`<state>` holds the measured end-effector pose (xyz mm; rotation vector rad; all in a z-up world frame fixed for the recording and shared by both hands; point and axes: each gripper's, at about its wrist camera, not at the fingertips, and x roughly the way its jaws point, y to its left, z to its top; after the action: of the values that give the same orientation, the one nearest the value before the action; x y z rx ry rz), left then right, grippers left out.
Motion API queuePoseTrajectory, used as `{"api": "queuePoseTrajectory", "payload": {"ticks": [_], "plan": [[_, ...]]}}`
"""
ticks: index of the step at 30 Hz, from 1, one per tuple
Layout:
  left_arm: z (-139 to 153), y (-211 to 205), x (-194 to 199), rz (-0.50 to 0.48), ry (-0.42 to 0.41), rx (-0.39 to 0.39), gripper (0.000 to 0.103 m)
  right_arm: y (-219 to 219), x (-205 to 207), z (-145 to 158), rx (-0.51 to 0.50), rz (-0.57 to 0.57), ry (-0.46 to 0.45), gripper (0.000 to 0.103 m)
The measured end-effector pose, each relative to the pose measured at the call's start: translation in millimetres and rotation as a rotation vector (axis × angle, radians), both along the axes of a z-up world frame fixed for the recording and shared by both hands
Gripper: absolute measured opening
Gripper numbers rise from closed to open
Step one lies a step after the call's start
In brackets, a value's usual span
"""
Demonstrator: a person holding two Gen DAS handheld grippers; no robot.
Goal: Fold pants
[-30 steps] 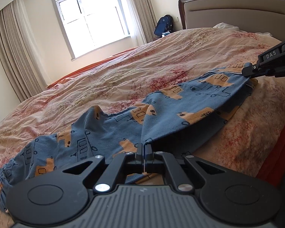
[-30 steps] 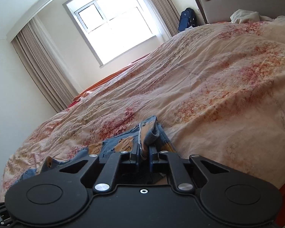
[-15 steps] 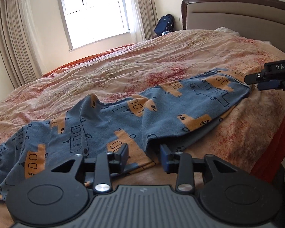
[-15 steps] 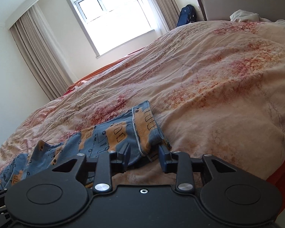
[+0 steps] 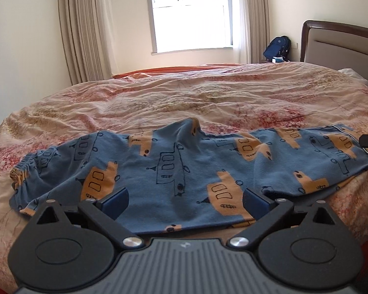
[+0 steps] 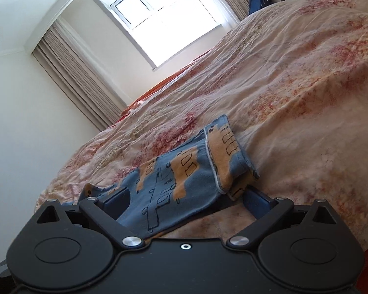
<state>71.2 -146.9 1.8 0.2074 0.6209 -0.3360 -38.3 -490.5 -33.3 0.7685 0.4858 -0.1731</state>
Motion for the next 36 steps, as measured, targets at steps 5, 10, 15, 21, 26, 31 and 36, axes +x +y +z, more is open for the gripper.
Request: {"api": "queuePoseTrajectory", "payload": {"ticks": [5,10,15,21,26,31,36], "plan": [[0.1,15.2,5.8,0.069,0.024,-0.018,0.101,-23.6,-9.6,-11.9,0.138,-0.207,0.004,0.028],[3.9,19.6,7.1,0.102,0.016,-0.012,0.101,-21.9,-6.8,-7.5,0.098,-0.209,0.003,0.014],[11.2,22.4,7.4,0.111,-0.013,-0.003,0.101,-30.9,-17.6,28.0,-0.004,-0.240,-0.102,0.012],[5.2,40.7,18.2,0.182,0.007,-0.009,0.101,-56.8,-25.1,30.3,-0.056,-0.254,-0.061,0.012],[6.6,90.2,31.3,0.321,-0.018,-0.032,0.101,-46.3,-27.2,0.7,-0.052,-0.268,0.006,0.014],[4.9,162.0,75.1,0.469,-0.071,-0.002,0.100,-39.0,-27.4,-0.9,-0.074,-0.296,0.022,0.015],[-4.6,200.7,120.4,0.476,0.018,-0.031,0.087,-30.6,-21.3,2.4,-0.110,-0.326,0.044,0.017]]}}
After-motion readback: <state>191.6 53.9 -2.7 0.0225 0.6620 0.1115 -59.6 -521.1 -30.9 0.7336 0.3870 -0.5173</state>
